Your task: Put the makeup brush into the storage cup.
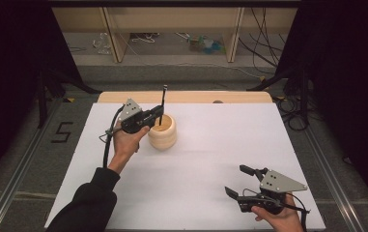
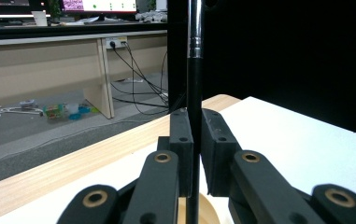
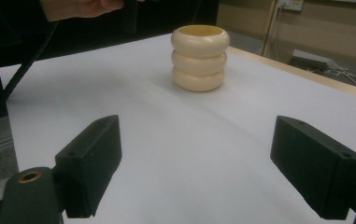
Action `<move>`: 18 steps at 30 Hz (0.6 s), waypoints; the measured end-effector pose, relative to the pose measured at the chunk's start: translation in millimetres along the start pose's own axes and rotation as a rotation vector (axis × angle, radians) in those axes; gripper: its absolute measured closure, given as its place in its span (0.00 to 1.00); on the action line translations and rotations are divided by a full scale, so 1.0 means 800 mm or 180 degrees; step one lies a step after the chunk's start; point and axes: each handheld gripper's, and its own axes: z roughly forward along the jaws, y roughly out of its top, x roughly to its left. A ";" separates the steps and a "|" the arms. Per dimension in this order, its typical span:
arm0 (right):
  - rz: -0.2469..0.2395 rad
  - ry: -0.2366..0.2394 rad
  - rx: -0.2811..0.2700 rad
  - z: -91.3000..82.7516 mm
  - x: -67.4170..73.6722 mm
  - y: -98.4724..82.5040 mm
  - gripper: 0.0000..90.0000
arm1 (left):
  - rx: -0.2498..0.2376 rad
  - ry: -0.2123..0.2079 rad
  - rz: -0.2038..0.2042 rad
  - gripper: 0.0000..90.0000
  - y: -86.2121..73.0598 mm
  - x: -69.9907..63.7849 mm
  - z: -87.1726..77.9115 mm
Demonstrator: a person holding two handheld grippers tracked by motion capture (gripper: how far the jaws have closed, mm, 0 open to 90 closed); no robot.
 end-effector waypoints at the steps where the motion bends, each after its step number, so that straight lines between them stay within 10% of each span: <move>1: 0.0004 0.0002 0.0001 0.000 0.000 0.000 0.19 | -0.0001 0.0015 -0.0028 0.93 -0.001 0.000 0.001; 18: -0.0001 0.0010 0.0010 -0.001 0.001 0.000 0.19 | 0.0100 0.0064 -0.0044 0.93 -0.021 0.007 0.007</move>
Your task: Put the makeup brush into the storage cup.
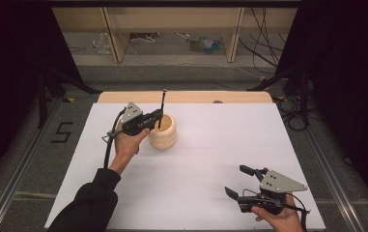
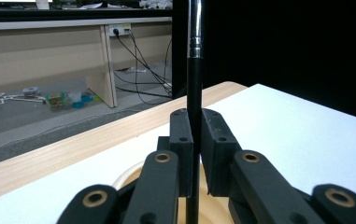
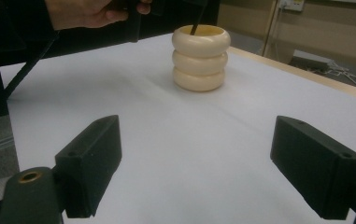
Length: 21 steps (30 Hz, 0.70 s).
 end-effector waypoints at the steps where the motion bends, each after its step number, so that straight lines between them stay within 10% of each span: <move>1: 0.0006 0.0012 -0.0062 0.002 0.000 -0.001 0.19 | 0.0010 0.0001 0.0000 0.93 -0.001 0.000 0.000; 21: -0.0033 0.0003 -0.0023 -0.001 0.000 0.001 0.19 | 0.0152 0.0015 -0.0002 0.93 -0.010 0.005 0.003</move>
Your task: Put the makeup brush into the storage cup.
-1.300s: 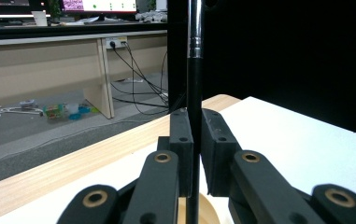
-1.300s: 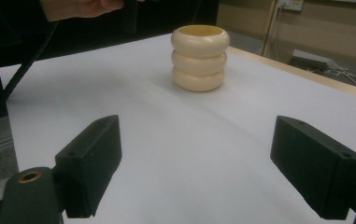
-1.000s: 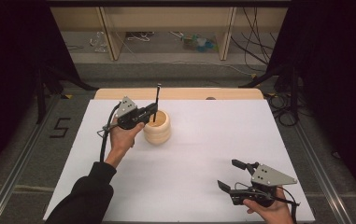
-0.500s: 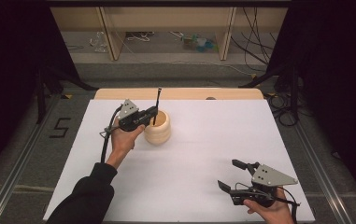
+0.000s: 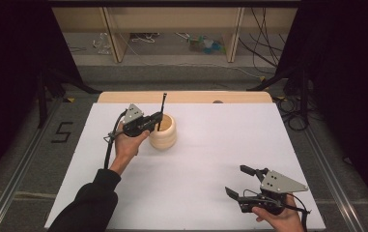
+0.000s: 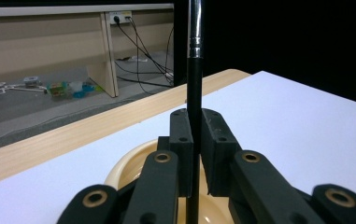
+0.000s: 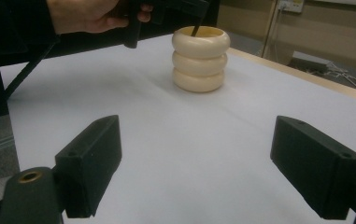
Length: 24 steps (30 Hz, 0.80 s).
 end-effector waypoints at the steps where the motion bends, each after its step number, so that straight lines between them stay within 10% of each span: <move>1: -0.0007 -0.0006 -0.0003 0.000 0.000 0.000 0.19 | 0.0008 0.0003 0.0004 0.93 0.000 0.000 0.000; 24: -0.0016 -0.0005 0.0002 0.000 0.000 0.000 0.19 | 0.0070 0.0053 0.0022 0.93 -0.009 0.005 0.002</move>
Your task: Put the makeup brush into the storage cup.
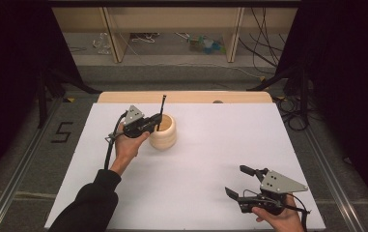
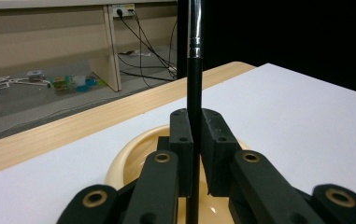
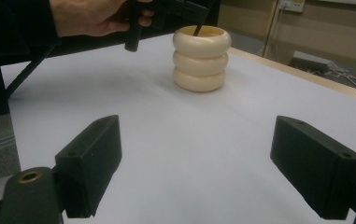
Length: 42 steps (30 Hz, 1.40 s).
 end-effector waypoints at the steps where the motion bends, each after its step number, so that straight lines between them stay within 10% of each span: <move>1: 0.0001 -0.0001 0.0001 0.000 0.000 0.000 0.19 | -0.0001 -0.0008 0.0028 0.93 0.000 0.001 0.000; 42: 0.0004 -0.0020 0.0004 0.001 0.001 0.000 0.19 | 0.0034 0.0023 -0.0041 0.83 -0.003 0.005 0.000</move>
